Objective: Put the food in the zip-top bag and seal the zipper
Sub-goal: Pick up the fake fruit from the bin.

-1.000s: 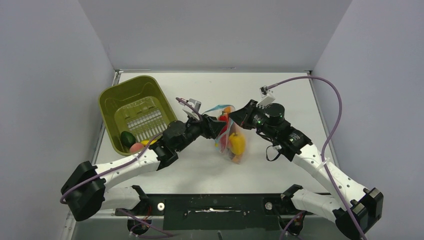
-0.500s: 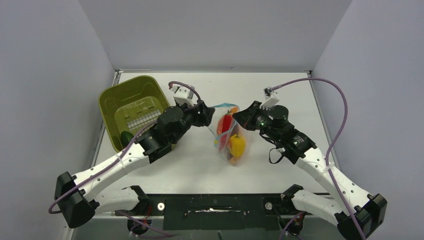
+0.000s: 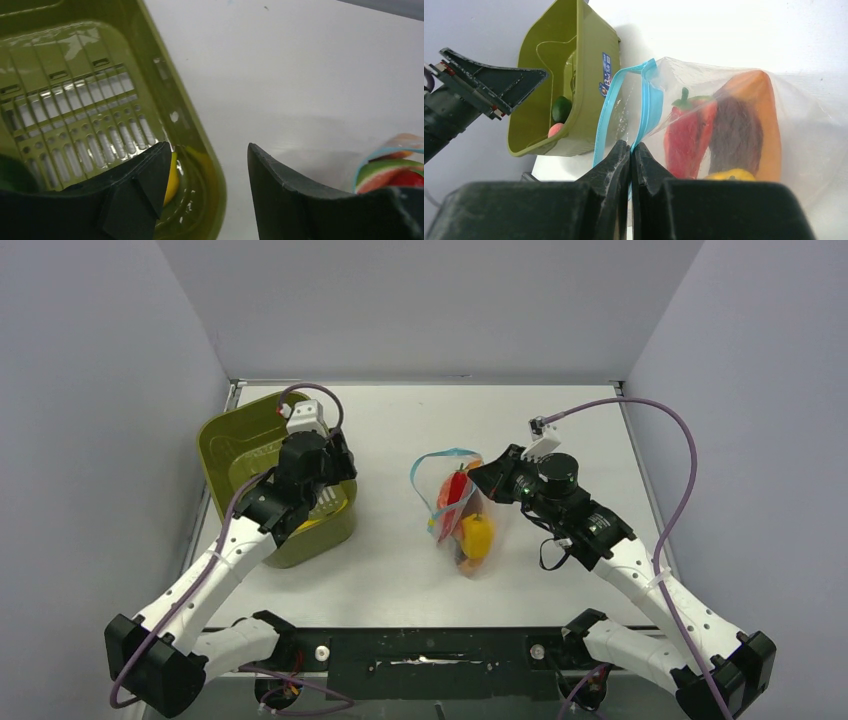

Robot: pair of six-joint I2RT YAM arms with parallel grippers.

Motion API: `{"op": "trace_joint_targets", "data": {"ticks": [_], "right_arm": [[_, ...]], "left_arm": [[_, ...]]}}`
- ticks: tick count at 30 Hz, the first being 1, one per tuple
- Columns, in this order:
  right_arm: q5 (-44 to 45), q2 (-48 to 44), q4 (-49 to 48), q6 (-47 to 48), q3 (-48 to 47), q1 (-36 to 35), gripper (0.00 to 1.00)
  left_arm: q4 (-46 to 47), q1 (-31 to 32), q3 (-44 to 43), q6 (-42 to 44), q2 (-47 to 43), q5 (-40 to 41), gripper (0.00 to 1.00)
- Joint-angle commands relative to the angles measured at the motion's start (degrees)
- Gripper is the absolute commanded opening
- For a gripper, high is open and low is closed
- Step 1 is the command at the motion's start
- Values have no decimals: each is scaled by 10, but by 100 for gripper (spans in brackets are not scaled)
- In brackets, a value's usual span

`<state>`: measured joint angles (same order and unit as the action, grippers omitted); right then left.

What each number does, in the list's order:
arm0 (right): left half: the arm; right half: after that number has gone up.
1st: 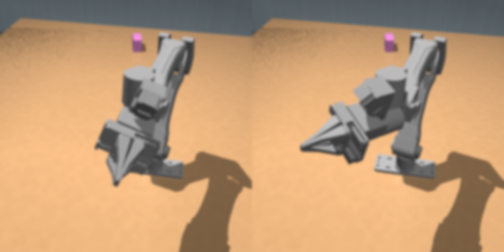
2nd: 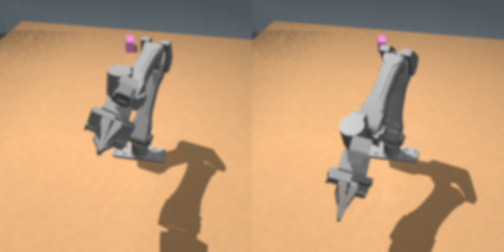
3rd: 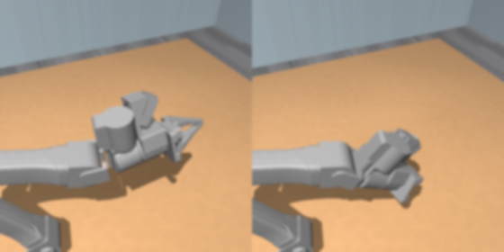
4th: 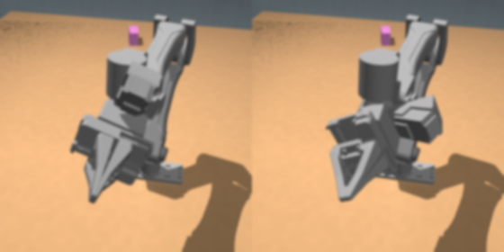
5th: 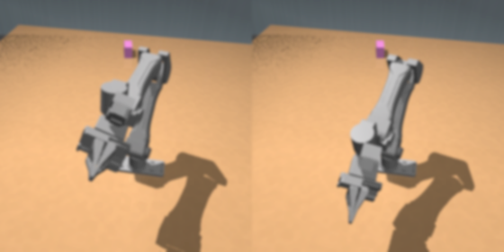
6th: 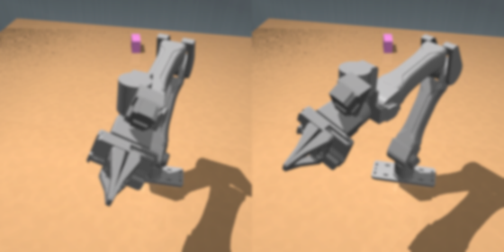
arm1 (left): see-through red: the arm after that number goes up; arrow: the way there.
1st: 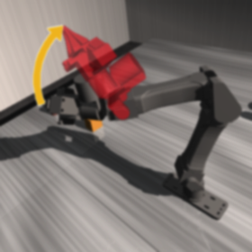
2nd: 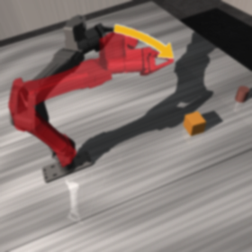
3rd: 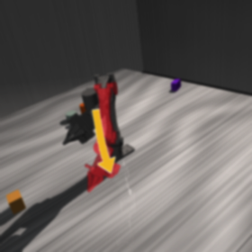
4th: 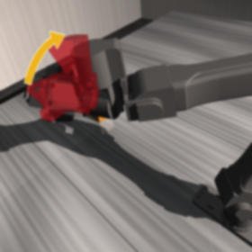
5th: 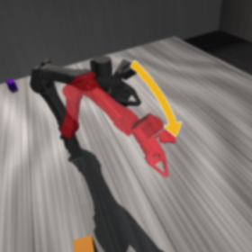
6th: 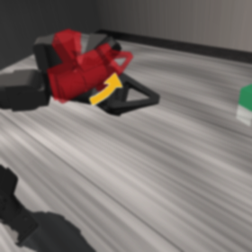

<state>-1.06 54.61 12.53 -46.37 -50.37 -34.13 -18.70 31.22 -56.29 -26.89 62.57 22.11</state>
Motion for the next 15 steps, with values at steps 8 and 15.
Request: {"op": "trace_joint_targets", "data": {"ticks": [8, 15], "right_arm": [[9, -10, -16, 21, -13, 4, 0], [9, -2, -13, 23, -19, 4, 0]], "left_arm": [[-18, -114, -9, -13, -8, -116, 55], [-21, -134, -7, -40, 15, -119, 49]]}}
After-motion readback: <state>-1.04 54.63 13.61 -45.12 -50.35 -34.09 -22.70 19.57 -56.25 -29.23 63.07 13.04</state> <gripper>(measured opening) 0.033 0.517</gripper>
